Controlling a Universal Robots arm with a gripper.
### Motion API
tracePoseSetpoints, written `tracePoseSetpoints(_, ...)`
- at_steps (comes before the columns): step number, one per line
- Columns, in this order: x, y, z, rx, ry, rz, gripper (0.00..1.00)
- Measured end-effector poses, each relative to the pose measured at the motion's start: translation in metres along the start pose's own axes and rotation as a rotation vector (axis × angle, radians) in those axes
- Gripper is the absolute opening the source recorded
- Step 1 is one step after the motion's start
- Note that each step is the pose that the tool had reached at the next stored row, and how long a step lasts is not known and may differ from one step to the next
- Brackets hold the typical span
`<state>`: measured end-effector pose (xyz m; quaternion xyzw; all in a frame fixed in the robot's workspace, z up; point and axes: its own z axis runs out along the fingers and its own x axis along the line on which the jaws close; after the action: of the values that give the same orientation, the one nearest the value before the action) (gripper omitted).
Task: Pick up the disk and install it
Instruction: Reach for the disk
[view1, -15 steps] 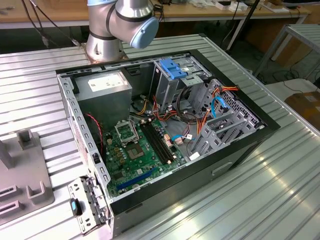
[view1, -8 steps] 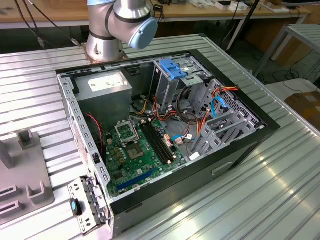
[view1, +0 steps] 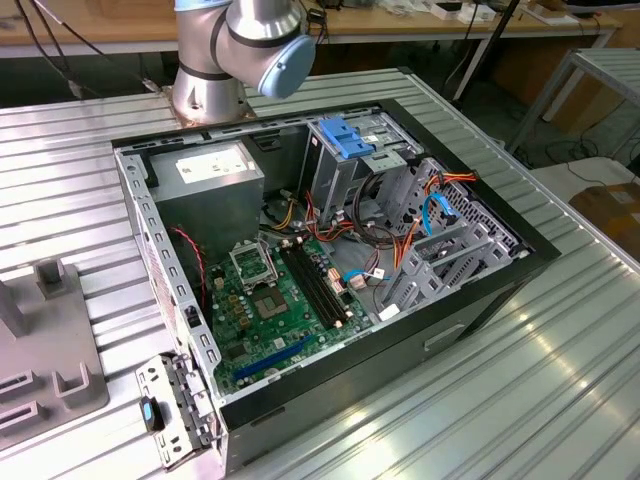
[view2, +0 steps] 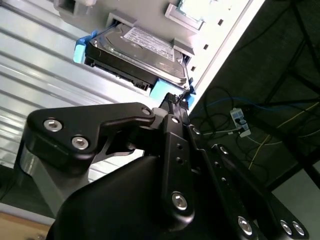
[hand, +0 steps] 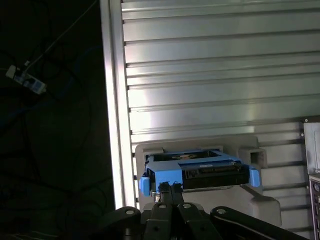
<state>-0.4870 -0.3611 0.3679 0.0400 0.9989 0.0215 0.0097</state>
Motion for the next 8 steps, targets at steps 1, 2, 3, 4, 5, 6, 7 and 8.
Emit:
tracePoseSetpoints(1, -0.0001, -0.0015, 0.0006, 0.0000, 0.0012, 0.000, 0.11)
tracePoseSetpoints(2, -0.0003, -0.0022, 0.0013, 0.0000, 0.0021, 0.000, 0.11)
tracePoseSetpoints(3, -0.0010, -0.0023, 0.0025, 0.0004, 0.0039, 0.000, 0.11)
tracePoseSetpoints(4, -0.0023, -0.0023, 0.0032, 0.0004, 0.0042, 0.000, 0.11)
tracePoseSetpoints(5, -0.0044, -0.0022, 0.0040, 0.0004, 0.0050, 0.000, 0.11)
tracePoseSetpoints(6, -0.0082, -0.0019, 0.0050, 0.0005, 0.0062, 0.000, 0.11)
tracePoseSetpoints(7, -0.0096, -0.0018, 0.0057, 0.0006, 0.0067, 0.000, 0.11)
tracePoseSetpoints(8, -0.0100, -0.0018, 0.0066, 0.0005, 0.0071, 0.001, 0.11)
